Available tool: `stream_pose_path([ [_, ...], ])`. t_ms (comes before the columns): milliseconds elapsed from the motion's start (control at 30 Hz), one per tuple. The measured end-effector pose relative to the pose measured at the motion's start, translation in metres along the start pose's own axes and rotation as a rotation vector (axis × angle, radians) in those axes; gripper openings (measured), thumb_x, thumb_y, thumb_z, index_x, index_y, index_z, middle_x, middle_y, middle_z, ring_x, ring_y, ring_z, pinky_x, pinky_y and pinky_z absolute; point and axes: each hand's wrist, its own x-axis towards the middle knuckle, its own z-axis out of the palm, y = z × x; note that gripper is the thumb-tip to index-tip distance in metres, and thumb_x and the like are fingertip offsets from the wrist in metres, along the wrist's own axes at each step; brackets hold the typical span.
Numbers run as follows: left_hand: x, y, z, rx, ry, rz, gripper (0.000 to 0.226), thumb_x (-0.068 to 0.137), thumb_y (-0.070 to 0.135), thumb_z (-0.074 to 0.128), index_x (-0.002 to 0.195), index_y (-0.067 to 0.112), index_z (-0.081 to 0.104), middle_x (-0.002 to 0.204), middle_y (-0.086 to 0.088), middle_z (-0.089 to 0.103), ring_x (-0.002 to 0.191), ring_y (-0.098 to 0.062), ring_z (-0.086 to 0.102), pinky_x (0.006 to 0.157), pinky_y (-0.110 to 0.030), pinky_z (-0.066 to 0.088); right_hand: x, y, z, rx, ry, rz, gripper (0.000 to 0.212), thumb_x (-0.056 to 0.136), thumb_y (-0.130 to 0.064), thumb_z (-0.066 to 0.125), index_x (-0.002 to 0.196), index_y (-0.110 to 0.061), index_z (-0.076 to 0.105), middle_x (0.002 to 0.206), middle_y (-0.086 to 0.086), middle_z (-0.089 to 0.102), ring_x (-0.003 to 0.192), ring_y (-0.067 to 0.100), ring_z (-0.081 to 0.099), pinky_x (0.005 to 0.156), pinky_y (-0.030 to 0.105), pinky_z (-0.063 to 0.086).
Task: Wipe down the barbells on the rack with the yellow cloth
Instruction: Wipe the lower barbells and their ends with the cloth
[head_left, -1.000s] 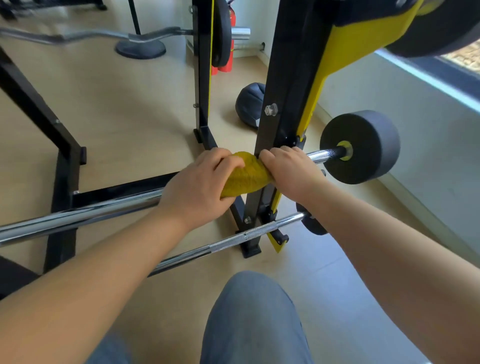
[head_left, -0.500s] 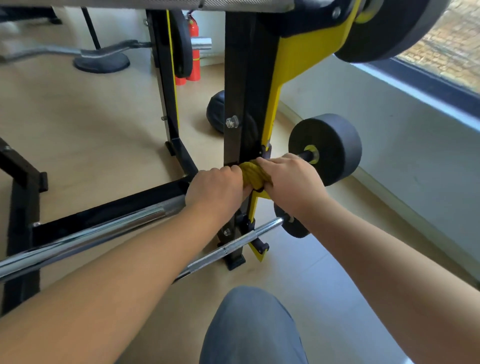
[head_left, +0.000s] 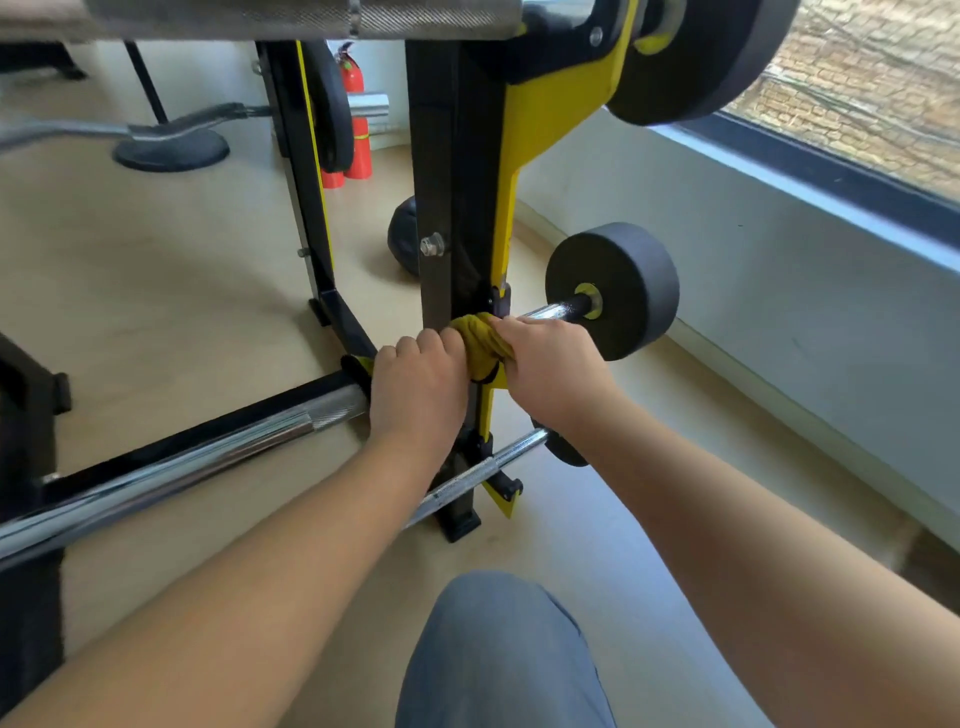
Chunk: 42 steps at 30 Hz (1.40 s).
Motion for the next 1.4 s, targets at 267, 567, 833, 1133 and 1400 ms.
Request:
stream_pose_path([
  [267,0.037,-0.008,-0.001,-0.091,-0.149,0.149,0.036,0.101,0.047,0.043,0.102,0.013,0.054,0.091,-0.007,0.068,0.083,-0.029,0.067,0.061,-0.034,0.037,-0.002,0.01,0.012,-0.026,0.092,-0.004,0.017,0.095,-0.024,0.055,0.106,-0.023,0.068,0.09,0.0,0.068,0.089,0.022,0.062,0.076,0.038,0.055],
  [567,0.042,-0.013,-0.012,-0.224,-0.162,0.113,0.053,0.102,0.058,0.027,0.076,0.018,0.05,0.061,-0.001,0.04,0.059,-0.025,0.044,0.054,-0.032,0.03,0.021,0.01,-0.002,-0.087,0.096,0.087,0.017,0.096,-0.021,0.054,0.108,-0.022,0.066,0.093,0.0,0.058,0.096,0.023,0.05,0.078,0.037,0.047],
  [833,0.031,-0.002,-0.015,-0.502,0.392,0.25,0.042,0.092,0.034,0.065,0.13,0.018,0.062,0.111,-0.01,0.05,0.104,-0.027,0.047,0.086,-0.037,0.042,-0.011,0.075,-0.034,0.076,0.34,0.3,0.032,0.087,-0.001,0.056,0.118,-0.009,0.056,0.079,0.016,0.057,0.068,0.031,0.044,0.06,0.035,0.034],
  [1133,0.096,0.075,-0.024,-0.484,-0.19,0.36,0.028,0.099,0.013,0.044,0.117,0.017,0.065,0.114,-0.009,0.061,0.11,-0.033,0.055,0.083,-0.039,0.048,-0.003,0.099,-0.012,0.235,0.155,0.107,0.03,0.082,-0.008,0.059,0.108,-0.014,0.072,0.105,0.005,0.068,0.092,0.026,0.061,0.074,0.031,0.048],
  [1400,0.137,0.084,-0.023,-0.463,-0.601,0.364,0.076,0.096,0.014,0.048,0.159,0.021,0.005,0.154,-0.014,0.034,0.135,-0.036,0.041,0.105,-0.043,0.039,0.027,0.128,0.009,-0.053,0.123,0.196,0.086,0.082,-0.025,0.062,0.155,-0.038,0.019,0.167,0.006,0.002,0.152,0.033,-0.007,0.115,0.068,0.007],
])
